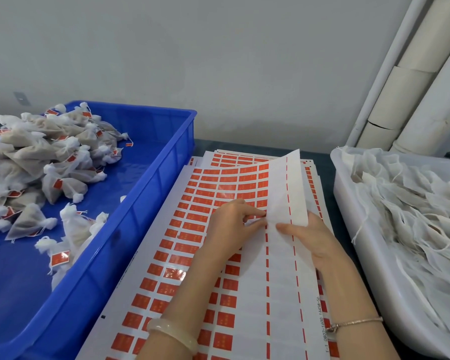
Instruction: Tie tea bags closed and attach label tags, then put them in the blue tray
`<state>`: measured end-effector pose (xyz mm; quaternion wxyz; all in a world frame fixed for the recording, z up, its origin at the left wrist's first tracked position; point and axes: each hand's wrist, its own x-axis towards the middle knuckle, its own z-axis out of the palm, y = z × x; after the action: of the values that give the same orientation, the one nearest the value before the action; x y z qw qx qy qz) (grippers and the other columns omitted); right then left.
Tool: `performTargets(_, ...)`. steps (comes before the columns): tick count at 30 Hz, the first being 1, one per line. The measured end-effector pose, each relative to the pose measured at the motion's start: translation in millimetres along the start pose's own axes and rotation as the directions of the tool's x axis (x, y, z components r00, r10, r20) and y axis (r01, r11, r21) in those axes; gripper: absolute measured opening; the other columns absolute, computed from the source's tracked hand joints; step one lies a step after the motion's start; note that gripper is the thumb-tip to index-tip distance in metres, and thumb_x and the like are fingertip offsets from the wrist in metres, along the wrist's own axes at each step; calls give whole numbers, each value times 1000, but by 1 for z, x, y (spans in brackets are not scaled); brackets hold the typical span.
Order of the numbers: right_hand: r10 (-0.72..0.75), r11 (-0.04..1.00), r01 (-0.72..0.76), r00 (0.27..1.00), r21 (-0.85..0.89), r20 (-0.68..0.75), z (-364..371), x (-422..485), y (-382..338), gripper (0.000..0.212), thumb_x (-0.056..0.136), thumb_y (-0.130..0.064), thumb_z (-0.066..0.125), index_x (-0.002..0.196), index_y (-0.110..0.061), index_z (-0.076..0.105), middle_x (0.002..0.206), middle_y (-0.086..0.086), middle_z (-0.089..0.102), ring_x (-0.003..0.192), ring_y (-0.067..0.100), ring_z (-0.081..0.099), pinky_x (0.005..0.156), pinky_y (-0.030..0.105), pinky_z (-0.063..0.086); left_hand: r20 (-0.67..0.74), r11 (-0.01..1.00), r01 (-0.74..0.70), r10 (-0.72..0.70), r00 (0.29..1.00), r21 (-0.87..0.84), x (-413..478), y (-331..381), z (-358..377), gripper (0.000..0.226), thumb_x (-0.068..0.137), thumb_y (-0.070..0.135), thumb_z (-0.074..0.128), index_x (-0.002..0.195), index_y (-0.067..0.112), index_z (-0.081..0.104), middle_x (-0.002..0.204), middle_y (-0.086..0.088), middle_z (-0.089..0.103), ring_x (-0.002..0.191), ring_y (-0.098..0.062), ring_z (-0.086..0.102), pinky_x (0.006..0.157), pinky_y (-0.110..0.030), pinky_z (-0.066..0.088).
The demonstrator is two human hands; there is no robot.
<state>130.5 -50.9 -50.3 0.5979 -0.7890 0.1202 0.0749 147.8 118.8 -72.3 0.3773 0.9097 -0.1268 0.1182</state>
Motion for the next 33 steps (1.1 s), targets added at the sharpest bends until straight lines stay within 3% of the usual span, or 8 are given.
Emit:
performTargets(2,11,1000,-11,1000,9,23,0,0,1,33,88,-21,69,114,-31,51,108,3,64,96,28,64,87,50,53,-11,1000,10,-10,1000,-11,0,-1,1,29,85,37,69,113,32,70,97,15,65,77,-3,56,70,-11,44)
performTargets(6,2,1000,-3,1000,11,20,1,0,1,27,89,-21,67,107,-33,50,107,0,63,94,24,63,73,37,53,-34,999,27,-29,999,-43,0,-2,3,26,85,35,70,110,30,72,98,13,68,80,-4,58,78,-15,48)
performTargets(10,18,999,-19,999,29,28,1,-1,1,36,89,-20,67,120,-29,51,110,5,64,100,29,63,90,52,52,-37,998,24,-26,999,-58,1,-2,5,24,85,31,70,109,27,73,97,13,68,78,-3,58,78,-13,47)
performTargets(13,35,998,-36,999,48,22,0,-1,0,36,89,-20,67,121,-26,51,112,7,64,101,32,62,93,56,50,-35,1000,-11,10,999,-29,-1,-2,7,24,87,30,68,110,25,73,95,12,66,77,-3,56,76,-10,44)
performTargets(23,53,997,-53,999,53,9,0,3,3,32,88,-23,67,115,-28,51,109,4,64,98,29,63,92,52,51,-56,999,-43,43,998,-6,-2,-3,8,23,89,29,66,110,25,73,90,21,58,73,4,53,74,-4,37)
performTargets(28,56,997,-56,998,51,11,-1,4,5,24,89,-24,67,107,-30,52,105,2,65,93,27,65,87,48,53,-70,1000,-17,16,997,-15,0,-2,7,22,88,31,67,109,26,73,99,12,68,79,-3,58,76,-10,46)
performTargets(33,48,997,-49,999,57,20,-2,4,4,24,90,-22,66,110,-29,54,105,3,66,92,27,65,81,44,55,-99,1000,24,-25,995,-14,2,-2,6,22,88,35,66,107,27,73,103,13,68,83,-3,58,74,-8,43)
